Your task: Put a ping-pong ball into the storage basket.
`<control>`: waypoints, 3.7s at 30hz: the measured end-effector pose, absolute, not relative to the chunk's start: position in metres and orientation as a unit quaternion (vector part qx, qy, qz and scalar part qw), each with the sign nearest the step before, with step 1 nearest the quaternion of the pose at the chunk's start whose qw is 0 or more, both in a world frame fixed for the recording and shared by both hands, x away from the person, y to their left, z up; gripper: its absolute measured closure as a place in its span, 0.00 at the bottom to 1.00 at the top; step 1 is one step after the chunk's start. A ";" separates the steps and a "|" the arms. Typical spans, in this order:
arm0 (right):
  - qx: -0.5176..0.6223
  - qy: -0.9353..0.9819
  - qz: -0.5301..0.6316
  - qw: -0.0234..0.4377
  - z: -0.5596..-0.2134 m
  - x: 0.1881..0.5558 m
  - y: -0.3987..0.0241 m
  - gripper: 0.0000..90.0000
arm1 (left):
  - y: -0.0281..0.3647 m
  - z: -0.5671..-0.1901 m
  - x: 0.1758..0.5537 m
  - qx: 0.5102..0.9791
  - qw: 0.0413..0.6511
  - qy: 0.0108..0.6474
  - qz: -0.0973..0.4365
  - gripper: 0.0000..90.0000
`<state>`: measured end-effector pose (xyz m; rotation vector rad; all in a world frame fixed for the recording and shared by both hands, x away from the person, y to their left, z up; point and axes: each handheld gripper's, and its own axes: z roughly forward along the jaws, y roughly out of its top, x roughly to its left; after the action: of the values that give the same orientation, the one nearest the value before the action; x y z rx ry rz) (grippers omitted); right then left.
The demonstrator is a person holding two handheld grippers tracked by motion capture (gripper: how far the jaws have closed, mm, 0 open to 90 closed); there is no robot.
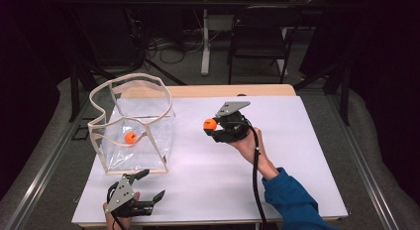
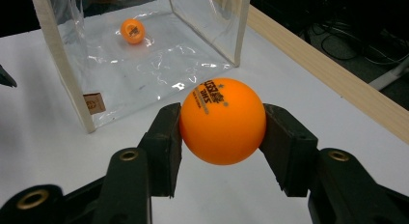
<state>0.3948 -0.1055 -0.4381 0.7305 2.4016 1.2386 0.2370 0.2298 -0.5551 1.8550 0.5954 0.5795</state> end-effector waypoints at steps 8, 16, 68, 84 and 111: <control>0.255 0.845 0.437 0.174 -0.434 0.396 -0.102 0.57 | 0.230 -0.555 0.237 0.776 0.527 0.249 0.242 0.18; 0.249 0.843 0.441 0.179 -0.428 0.397 -0.098 0.57 | 0.230 -0.555 0.237 0.776 0.526 0.249 0.242 0.18; 0.231 0.829 0.470 0.194 -0.397 0.407 -0.082 0.57 | 0.230 -0.555 0.237 0.774 0.528 0.250 0.243 0.18; 0.223 0.828 0.475 0.195 -0.389 0.410 -0.075 0.57 | 0.230 -0.555 0.237 0.776 0.528 0.249 0.241 0.18; 0.210 0.828 0.482 0.195 -0.376 0.416 -0.062 0.57 | 0.231 -0.555 0.238 0.774 0.530 0.250 0.240 0.18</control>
<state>0.4162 -0.0618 -0.3759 0.5880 2.3199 1.3516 0.2381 0.2307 -0.5553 1.8476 0.5967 0.5719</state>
